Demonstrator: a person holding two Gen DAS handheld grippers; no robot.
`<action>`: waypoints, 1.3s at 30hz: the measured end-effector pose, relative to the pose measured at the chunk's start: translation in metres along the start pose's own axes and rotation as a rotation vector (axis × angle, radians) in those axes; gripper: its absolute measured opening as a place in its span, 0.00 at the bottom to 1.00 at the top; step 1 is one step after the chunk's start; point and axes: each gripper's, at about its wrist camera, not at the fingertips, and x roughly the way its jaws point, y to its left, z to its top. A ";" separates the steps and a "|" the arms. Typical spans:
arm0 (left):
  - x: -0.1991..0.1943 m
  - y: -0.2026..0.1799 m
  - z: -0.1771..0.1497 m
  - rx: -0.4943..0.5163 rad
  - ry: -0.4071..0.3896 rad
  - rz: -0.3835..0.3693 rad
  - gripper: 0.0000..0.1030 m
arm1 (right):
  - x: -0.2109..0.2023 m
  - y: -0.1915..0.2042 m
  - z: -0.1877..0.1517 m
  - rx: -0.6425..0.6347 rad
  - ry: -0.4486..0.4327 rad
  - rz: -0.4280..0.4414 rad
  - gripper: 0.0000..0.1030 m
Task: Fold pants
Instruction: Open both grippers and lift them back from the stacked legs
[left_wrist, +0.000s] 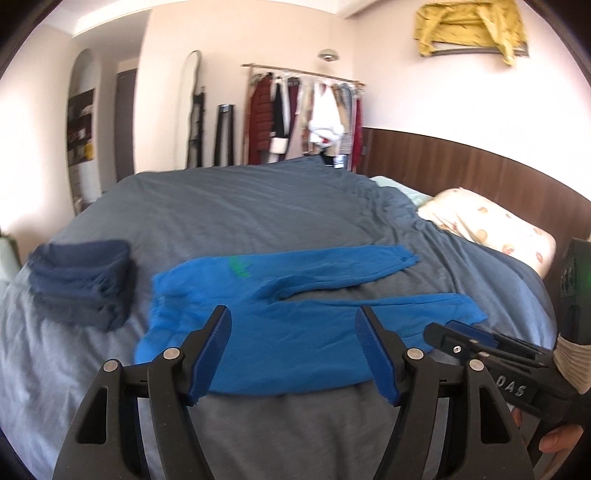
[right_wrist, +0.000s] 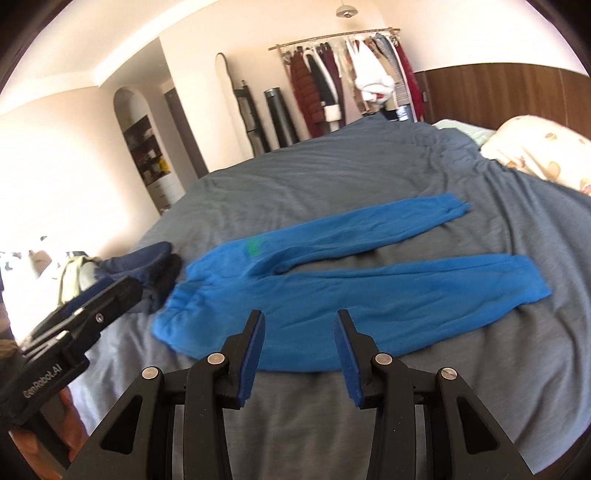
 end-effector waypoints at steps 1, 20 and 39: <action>-0.002 0.006 -0.002 -0.011 0.001 0.008 0.66 | 0.001 0.005 -0.004 0.017 -0.001 0.013 0.39; 0.009 0.116 -0.051 -0.177 0.075 0.196 0.66 | 0.046 0.011 -0.043 0.325 0.033 -0.131 0.39; 0.078 0.135 -0.074 -0.248 0.186 0.204 0.49 | 0.087 -0.017 -0.061 0.474 0.057 -0.227 0.39</action>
